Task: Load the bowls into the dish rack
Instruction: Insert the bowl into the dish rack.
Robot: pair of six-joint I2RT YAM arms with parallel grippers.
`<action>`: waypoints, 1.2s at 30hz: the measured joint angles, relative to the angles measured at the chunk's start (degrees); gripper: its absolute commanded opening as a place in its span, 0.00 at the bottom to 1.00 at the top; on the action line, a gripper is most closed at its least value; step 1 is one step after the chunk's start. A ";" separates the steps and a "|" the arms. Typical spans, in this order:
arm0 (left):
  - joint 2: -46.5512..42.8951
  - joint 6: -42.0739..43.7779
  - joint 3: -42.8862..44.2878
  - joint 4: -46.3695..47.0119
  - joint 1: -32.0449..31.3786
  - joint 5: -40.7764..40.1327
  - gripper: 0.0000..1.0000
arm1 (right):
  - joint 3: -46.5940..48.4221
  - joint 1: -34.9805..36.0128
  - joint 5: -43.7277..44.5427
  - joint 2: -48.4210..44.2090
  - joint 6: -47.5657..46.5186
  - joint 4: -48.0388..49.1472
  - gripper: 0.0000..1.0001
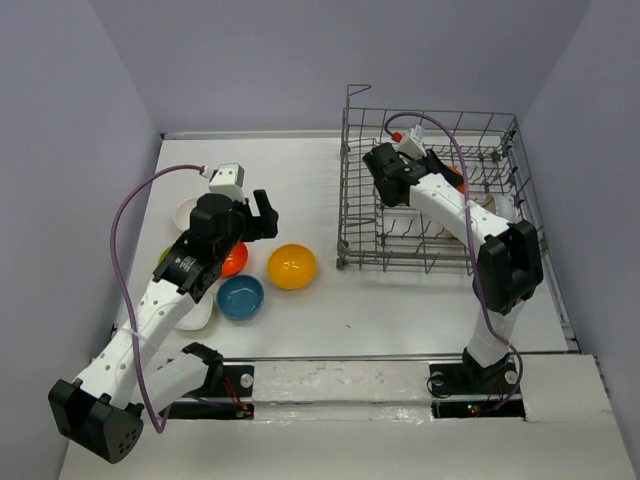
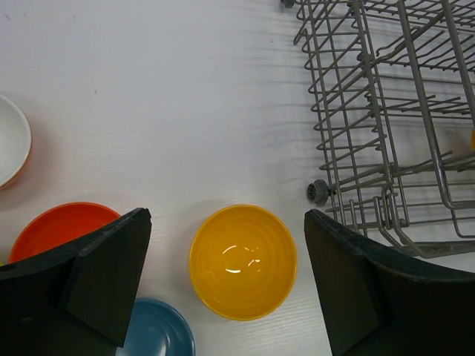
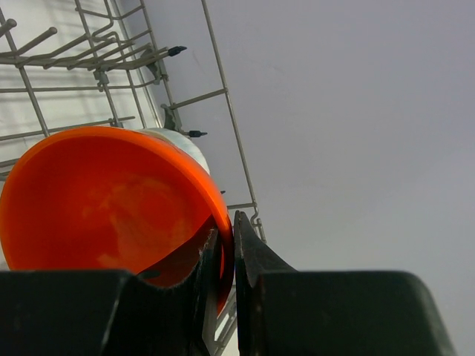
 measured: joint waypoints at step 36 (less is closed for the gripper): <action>0.04 0.13 -0.79 0.07 0.00 1.73 0.94 | -3.58 -0.79 0.37 4.87 -0.70 1.18 0.05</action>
